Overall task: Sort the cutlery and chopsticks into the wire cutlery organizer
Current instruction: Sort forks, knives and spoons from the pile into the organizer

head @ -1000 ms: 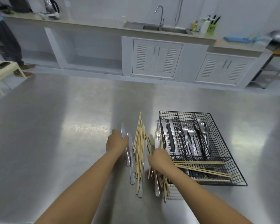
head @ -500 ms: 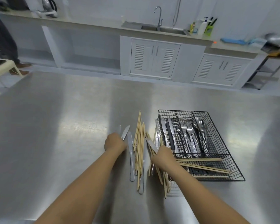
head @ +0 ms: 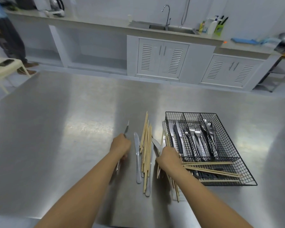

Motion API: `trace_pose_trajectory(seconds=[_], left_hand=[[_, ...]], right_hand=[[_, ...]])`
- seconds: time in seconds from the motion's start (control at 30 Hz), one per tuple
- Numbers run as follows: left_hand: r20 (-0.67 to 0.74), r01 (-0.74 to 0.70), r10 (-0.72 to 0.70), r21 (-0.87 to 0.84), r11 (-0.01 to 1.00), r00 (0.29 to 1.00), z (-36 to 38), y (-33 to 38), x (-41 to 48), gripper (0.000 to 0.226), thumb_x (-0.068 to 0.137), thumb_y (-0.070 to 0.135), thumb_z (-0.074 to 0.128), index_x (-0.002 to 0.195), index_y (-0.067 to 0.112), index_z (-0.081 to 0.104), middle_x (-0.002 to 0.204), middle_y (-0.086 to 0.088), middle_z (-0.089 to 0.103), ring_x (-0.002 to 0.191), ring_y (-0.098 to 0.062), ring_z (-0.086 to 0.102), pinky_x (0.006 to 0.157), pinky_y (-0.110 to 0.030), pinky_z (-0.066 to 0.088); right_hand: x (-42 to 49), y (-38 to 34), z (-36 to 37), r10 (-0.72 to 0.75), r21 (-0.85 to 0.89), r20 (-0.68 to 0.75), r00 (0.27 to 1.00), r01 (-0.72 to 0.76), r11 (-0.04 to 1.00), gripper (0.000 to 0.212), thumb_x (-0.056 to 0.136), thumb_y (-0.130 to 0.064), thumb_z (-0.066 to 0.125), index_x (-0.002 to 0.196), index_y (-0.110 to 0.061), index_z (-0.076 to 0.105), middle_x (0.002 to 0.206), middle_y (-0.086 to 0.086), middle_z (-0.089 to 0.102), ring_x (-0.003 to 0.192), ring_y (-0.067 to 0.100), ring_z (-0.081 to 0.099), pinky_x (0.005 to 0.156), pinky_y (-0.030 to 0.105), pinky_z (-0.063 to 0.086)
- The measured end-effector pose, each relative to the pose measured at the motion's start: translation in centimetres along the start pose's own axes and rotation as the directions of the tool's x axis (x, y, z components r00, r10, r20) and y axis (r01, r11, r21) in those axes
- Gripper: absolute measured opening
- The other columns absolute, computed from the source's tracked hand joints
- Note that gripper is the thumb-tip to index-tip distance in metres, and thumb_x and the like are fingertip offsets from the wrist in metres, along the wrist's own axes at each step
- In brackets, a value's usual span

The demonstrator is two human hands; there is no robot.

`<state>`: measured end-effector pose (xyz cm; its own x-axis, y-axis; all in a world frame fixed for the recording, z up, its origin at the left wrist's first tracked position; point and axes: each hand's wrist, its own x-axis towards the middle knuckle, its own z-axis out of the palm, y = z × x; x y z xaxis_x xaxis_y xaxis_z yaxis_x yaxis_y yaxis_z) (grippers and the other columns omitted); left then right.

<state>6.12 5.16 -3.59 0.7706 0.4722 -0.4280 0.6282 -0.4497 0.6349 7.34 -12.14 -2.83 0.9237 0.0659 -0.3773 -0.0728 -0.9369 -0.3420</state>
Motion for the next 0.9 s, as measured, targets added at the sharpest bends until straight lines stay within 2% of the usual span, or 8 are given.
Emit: trace_pose_trajectory(seconds=[0.1,0.17,0.27,0.37,0.47,0.63,0.77,0.9], left_hand=[[0.033,-0.030,0.029,0.015,0.999,0.999,0.6,0.2,-0.2,0.026,0.089,0.025,0.051,0.106,0.004,0.052,0.093,-0.008,0.054,0.075,-0.021,0.053,0.060,-0.025,0.044],[0.067,-0.031,0.026,0.072,0.997,0.997,1.1,0.2,-0.5,0.032,0.079,0.029,0.067,0.096,0.008,0.052,0.083,-0.003,0.051,0.071,-0.016,0.051,0.052,-0.022,0.038],[0.080,-0.060,0.050,0.126,0.990,0.996,1.6,0.3,-0.7,0.043,0.071,0.034,0.079,0.090,0.011,0.047,0.081,-0.001,0.049,0.076,-0.018,0.051,0.056,-0.022,0.037],[0.052,-0.060,0.052,0.170,0.984,0.997,1.8,0.6,-0.7,0.037,0.075,0.025,0.077,0.095,0.008,0.052,0.084,-0.003,0.051,0.078,-0.019,0.053,0.063,-0.026,0.042],[0.025,-0.038,0.034,0.160,0.986,0.999,1.9,0.7,-0.7,0.027,0.078,0.015,0.070,0.098,0.007,0.054,0.076,-0.001,0.049,0.069,-0.016,0.053,0.056,-0.024,0.042],[-0.010,-0.018,0.021,0.200,0.980,1.000,1.9,0.9,-0.9,0.027,0.076,0.023,0.072,0.092,0.011,0.053,0.085,-0.003,0.054,0.075,-0.019,0.056,0.056,-0.025,0.041],[-0.054,-0.015,0.028,0.221,0.975,0.998,1.9,0.6,-1.0,0.021,0.082,0.030,0.063,0.086,0.012,0.054,0.073,0.000,0.052,0.068,-0.017,0.055,0.054,-0.026,0.042],[-0.008,-0.038,0.040,0.171,0.985,0.999,1.5,0.0,-0.7,0.027,0.087,0.032,0.053,0.098,0.008,0.058,0.082,-0.004,0.058,0.074,-0.022,0.057,0.061,-0.027,0.047]], right_hand=[[0.3,-0.2,0.2,0.000,0.009,0.015,1.000,0.000,1.000,0.026,0.088,-0.013,0.063,0.111,-0.001,0.059,0.096,0.011,0.058,0.086,0.026,0.062,0.071,0.029,0.053],[0.8,-0.2,0.0,0.017,0.048,0.048,0.999,-0.019,0.999,0.019,0.086,-0.008,0.062,0.104,-0.002,0.059,0.089,0.009,0.054,0.075,0.022,0.056,0.063,0.026,0.050],[1.1,-0.2,-0.3,0.039,0.085,0.088,0.995,-0.047,0.995,0.008,0.086,-0.003,0.059,0.089,-0.005,0.052,0.078,0.005,0.050,0.059,0.013,0.047,0.047,0.019,0.040],[1.3,-0.2,-0.4,0.039,0.122,0.102,0.994,-0.052,0.991,0.011,0.086,-0.004,0.060,0.095,-0.005,0.053,0.069,0.001,0.043,0.058,0.013,0.045,0.044,0.017,0.037],[1.4,-0.3,-0.3,0.050,0.121,0.104,0.993,-0.063,0.991,0.015,0.085,-0.006,0.061,0.088,-0.006,0.046,0.067,0.001,0.041,0.057,0.012,0.045,0.043,0.017,0.037],[1.2,-0.3,0.1,0.032,0.123,0.093,0.995,-0.043,0.991,0.019,0.082,-0.010,0.064,0.085,-0.008,0.046,0.070,0.001,0.044,0.071,0.021,0.054,0.047,0.020,0.041],[1.2,-0.3,0.1,0.028,0.145,0.100,0.995,-0.043,0.988,0.019,0.082,-0.014,0.065,0.085,-0.008,0.047,0.068,-0.001,0.042,0.066,0.018,0.053,0.043,0.019,0.036],[1.4,-0.1,-0.2,0.033,0.169,0.132,0.991,-0.055,0.984,0.018,0.083,-0.014,0.063,0.087,-0.007,0.047,0.072,0.001,0.046,0.066,0.017,0.053,0.043,0.019,0.035]])
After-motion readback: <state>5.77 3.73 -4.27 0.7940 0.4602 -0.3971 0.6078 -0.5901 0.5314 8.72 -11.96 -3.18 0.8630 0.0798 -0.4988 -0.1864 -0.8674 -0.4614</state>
